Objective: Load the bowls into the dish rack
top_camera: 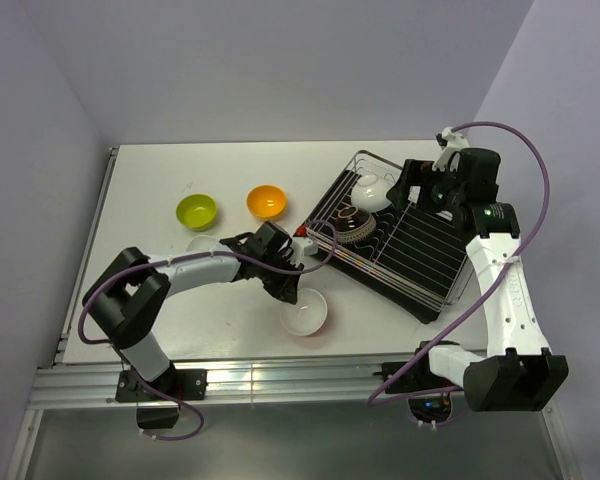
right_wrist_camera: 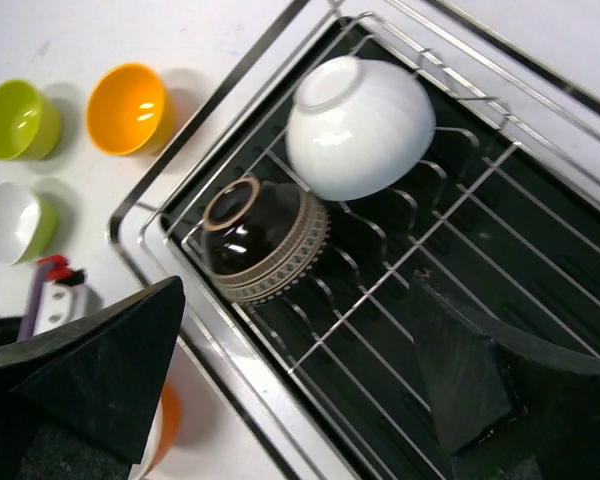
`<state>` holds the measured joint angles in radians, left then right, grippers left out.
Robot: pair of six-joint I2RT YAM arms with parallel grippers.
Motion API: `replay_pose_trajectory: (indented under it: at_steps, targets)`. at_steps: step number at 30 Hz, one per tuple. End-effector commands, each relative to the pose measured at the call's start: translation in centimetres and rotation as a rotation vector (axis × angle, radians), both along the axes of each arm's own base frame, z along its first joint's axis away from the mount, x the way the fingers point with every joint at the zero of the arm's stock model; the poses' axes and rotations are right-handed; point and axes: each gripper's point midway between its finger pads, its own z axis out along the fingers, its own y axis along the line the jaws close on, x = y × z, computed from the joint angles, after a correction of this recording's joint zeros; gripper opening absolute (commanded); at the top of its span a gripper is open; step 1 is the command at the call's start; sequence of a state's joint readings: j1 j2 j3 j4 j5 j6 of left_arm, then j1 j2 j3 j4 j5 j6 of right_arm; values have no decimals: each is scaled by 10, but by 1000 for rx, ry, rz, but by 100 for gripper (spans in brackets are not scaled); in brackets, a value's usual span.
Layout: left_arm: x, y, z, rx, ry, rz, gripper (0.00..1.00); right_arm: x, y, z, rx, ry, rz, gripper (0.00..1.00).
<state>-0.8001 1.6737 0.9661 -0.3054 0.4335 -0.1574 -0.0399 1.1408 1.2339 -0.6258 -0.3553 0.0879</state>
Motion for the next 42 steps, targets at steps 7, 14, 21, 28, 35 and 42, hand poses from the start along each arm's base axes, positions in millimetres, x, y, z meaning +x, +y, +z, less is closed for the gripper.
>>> replay_pose_trajectory:
  at_steps: [7,14,21,28,35,42]
  targets:
    - [-3,-10,72,-155,-43,-64,0,-22,33,24,152,-40,132,95]
    - [13,-14,165,-282,-168,-14,0,-28,45,47,221,-85,180,91]
    - [38,-24,244,-422,-228,54,0,-33,52,60,312,-63,250,92]
    - [89,-48,319,-583,-318,218,0,-50,63,93,474,-81,368,93]
    - [120,-74,366,-740,-385,241,0,-59,71,113,601,-86,429,93]
    - [125,-96,361,-848,-240,188,0,-71,75,129,624,-140,429,93]
